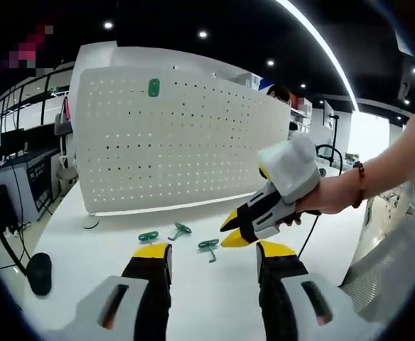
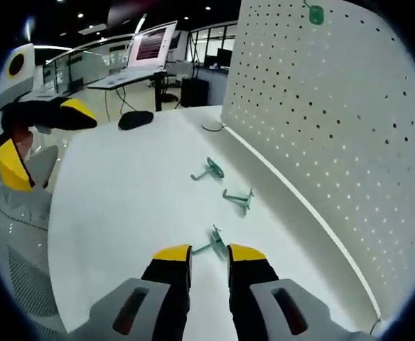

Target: Insert the hook assembly into the mounting plate slot until the hook locks in place.

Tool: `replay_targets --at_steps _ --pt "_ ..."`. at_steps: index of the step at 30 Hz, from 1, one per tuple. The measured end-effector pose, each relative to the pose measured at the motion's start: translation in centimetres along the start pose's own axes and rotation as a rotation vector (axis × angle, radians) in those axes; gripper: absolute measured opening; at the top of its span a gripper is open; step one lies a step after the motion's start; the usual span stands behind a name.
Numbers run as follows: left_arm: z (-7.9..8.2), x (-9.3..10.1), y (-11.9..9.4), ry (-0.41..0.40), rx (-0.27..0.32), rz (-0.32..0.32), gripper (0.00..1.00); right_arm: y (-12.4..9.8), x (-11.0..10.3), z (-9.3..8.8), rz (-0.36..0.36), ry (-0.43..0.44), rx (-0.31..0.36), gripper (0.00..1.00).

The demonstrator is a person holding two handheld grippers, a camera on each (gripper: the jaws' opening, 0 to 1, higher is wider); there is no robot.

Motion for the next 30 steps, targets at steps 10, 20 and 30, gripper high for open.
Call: replay_targets --at_steps 10,20,30 --pt "0.0 0.4 0.3 -0.003 0.001 -0.015 0.45 1.2 0.4 -0.6 0.010 -0.056 -0.062 0.16" --pt "-0.2 0.6 0.4 -0.008 -0.007 -0.022 0.45 2.3 0.6 -1.0 0.008 -0.045 -0.094 0.15" --pt "-0.3 1.5 0.6 -0.009 -0.005 -0.046 0.44 3.0 0.5 -1.1 0.006 -0.056 -0.113 0.12"
Point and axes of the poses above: the point that each gripper's makers call its tool centre point, and the gripper's own axes: y roughly forward along the fingers, x roughly to its right, z roughly out of its top, the point moved 3 cm from there along -y, roughly backward along the fingers, and after that the axes turned 1 degree about y, right-handed, at the moved point
